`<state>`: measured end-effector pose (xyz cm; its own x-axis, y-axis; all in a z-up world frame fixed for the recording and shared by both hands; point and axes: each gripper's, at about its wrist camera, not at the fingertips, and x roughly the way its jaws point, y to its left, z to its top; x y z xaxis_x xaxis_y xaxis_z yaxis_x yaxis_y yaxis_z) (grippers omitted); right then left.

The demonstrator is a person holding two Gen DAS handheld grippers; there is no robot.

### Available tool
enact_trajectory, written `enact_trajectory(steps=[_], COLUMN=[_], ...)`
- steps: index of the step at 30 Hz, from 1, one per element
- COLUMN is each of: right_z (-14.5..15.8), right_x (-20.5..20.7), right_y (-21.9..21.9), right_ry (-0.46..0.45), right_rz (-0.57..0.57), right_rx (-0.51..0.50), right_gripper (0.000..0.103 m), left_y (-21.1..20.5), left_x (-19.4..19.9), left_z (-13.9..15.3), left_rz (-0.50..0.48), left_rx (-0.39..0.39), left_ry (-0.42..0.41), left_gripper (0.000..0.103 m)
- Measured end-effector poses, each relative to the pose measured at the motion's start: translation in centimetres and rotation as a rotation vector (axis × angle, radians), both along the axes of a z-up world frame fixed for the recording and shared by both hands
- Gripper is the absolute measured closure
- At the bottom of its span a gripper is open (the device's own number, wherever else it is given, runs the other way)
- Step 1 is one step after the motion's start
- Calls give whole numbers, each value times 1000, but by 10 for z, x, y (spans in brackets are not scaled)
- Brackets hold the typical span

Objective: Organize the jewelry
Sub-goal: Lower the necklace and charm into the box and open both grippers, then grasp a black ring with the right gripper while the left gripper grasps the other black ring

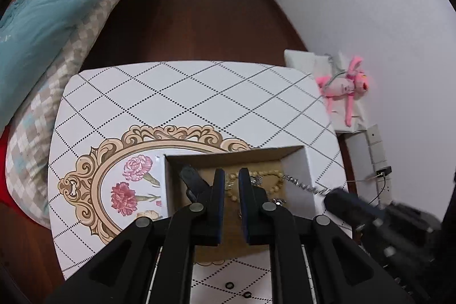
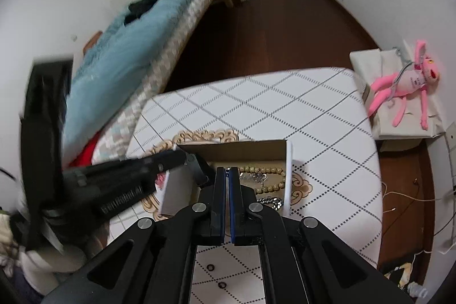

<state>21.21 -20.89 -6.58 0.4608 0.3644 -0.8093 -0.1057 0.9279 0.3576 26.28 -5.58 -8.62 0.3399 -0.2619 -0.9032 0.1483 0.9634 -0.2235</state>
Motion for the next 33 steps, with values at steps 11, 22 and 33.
enact_trajectory(steps=[11, 22, 33], right_z=[-39, -51, -5], right_x=[26, 8, -15], right_y=[2, 9, 1], right_ry=[133, 129, 33], right_rz=[-4, -31, -93], right_rx=[-92, -394, -371], right_gripper=[37, 3, 1], left_y=[31, 41, 40], left_x=[1, -34, -75], left_z=[4, -12, 16], left_rz=[125, 164, 156], left_rx=[138, 253, 241], left_ry=[-62, -125, -180], left_gripper=[6, 0, 0])
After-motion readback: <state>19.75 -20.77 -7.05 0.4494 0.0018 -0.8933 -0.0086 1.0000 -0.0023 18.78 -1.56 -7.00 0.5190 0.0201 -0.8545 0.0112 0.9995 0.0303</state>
